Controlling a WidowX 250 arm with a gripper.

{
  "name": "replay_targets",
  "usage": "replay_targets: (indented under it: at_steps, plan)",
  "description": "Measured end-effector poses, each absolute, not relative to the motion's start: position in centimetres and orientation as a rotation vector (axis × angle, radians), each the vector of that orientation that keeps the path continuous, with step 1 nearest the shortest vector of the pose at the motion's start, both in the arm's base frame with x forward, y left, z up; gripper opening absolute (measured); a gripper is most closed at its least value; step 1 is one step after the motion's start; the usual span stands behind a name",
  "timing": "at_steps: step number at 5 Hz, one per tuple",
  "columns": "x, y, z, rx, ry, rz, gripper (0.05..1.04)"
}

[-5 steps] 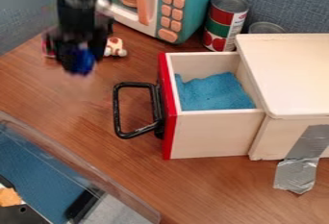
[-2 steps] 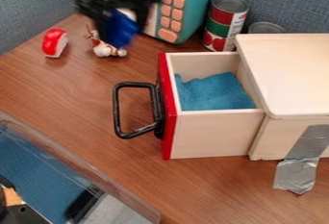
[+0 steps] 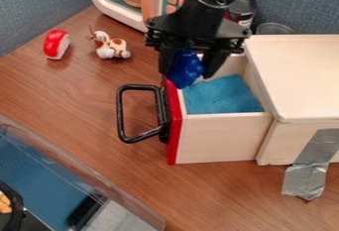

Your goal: Moved the blue object into drawer

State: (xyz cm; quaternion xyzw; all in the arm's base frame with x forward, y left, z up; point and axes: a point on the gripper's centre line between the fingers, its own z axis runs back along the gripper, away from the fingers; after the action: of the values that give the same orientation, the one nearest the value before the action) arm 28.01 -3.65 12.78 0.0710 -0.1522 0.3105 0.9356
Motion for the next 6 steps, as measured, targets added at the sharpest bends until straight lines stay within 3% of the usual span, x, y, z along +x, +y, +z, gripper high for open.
replay_targets:
  at_steps: [2, 3, 4, 5, 6]
  plan:
    - [29.4, -5.1, 12.3, 0.132, -0.338, 0.623, 0.757]
    - [31.1, -5.0, 12.6, 0.054, -0.415, 0.668, 0.757]
    - [31.7, -3.5, 12.5, -0.010, -0.399, 0.714, 0.757]
    - [32.2, -1.9, 13.6, -0.109, -0.375, 0.754, 0.819]
    - [32.5, -2.2, 13.9, -0.147, -0.382, 0.770, 1.011]
